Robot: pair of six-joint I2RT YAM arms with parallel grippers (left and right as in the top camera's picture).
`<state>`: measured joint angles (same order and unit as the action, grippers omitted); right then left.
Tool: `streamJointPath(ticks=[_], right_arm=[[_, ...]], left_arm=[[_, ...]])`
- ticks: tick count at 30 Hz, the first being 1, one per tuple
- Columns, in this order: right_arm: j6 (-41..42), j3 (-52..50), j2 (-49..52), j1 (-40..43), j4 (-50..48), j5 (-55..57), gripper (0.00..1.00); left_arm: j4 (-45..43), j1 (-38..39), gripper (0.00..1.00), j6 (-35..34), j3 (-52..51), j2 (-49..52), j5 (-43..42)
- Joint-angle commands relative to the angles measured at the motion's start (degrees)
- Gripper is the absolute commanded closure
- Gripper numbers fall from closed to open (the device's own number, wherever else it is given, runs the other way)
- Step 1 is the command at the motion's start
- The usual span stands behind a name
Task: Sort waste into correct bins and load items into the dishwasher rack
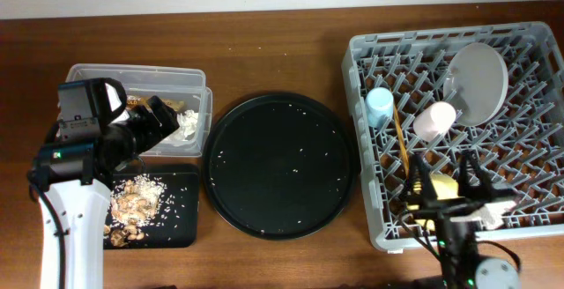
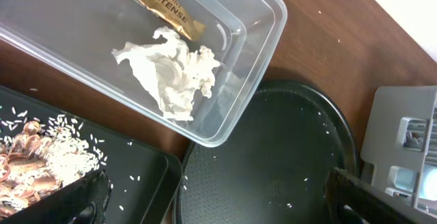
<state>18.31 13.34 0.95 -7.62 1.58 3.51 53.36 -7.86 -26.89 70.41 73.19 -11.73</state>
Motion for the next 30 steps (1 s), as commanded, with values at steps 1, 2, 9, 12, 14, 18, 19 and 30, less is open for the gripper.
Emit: streamJointPath(ticks=[1, 2, 9, 12, 14, 18, 19, 30], right_arm=[[0.61, -7.13, -0.72, -0.13, -0.37, 0.15, 0.02], [0.61, -10.38, -0.72, -0.13, -0.37, 0.15, 0.02], [-3.41, -13.03, -0.72, 2.93, 2.86, -0.35, 0.02], [-11.69, -13.03, -0.72, 5.79, 2.93, -3.98, 0.02], [-23.1, -13.03, -0.72, 6.56, 2.89, -5.2, 0.02], [-26.64, -13.03, -0.72, 6.62, 2.89, -4.39, 0.02], [-26.64, -13.03, -0.72, 6.62, 2.89, -4.39, 0.02], [-26.64, -13.03, -0.63, 6.62, 2.89, -4.39, 0.02]], left_arm=[[-0.11, -0.2, 0.01, -0.46, 0.35, -0.2, 0.2], [-0.11, -0.2, 0.01, -0.46, 0.33, -0.2, 0.22], [-0.11, -0.2, 0.01, -0.46, 0.35, -0.2, 0.22], [-0.11, -0.2, 0.01, -0.46, 0.35, -0.2, 0.2], [-0.11, -0.2, 0.01, -0.46, 0.35, -0.2, 0.22], [-0.11, -0.2, 0.01, -0.46, 0.35, -0.2, 0.22], [-0.11, -0.2, 0.01, -0.46, 0.35, -0.2, 0.22], [-0.11, -0.2, 0.0, -0.46, 0.35, -0.2, 0.22]])
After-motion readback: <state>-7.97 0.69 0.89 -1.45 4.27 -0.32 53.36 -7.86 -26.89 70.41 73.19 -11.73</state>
